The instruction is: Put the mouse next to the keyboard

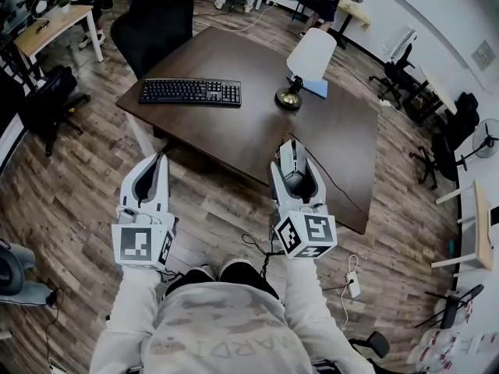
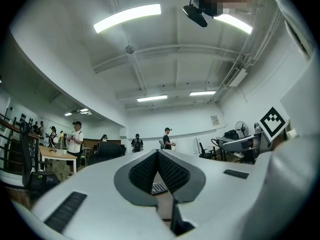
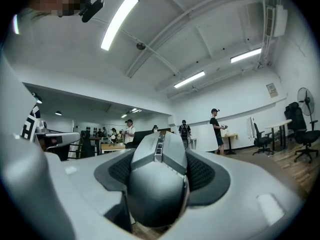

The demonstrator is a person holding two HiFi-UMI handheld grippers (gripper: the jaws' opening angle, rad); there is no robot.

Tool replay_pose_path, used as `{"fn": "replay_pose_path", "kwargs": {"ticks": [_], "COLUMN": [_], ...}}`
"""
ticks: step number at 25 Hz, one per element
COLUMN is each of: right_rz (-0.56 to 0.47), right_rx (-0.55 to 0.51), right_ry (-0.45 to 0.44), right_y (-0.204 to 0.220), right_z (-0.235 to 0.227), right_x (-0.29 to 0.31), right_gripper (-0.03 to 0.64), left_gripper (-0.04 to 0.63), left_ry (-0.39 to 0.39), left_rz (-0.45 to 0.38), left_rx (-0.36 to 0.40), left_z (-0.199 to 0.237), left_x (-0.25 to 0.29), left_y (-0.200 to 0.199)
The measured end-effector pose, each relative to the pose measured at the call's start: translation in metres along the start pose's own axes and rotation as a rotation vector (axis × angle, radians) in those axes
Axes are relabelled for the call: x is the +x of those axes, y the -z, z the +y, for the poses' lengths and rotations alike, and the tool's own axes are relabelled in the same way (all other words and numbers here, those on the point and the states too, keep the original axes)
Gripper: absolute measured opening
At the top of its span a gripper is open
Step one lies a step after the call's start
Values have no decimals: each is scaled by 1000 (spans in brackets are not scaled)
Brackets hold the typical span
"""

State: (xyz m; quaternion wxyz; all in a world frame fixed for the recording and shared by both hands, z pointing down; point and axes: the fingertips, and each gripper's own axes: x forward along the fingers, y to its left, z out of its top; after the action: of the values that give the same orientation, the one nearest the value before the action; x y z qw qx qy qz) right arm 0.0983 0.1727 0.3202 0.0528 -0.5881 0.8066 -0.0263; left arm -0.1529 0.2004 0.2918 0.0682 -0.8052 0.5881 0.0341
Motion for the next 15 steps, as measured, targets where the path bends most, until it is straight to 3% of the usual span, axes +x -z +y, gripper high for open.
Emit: {"fn": "replay_pose_path", "kwargs": {"ticks": [15], "right_rz": [10], "right_rx": [4], "right_ry": [21], "right_y": [9], "right_z": [-34], "right_x": [92], "right_gripper": [311], "left_gripper": [6], "left_ry": [-14], "left_rz": [7], "left_rx": [4], "left_z": [35], "left_x": [87], "left_y": [17]}}
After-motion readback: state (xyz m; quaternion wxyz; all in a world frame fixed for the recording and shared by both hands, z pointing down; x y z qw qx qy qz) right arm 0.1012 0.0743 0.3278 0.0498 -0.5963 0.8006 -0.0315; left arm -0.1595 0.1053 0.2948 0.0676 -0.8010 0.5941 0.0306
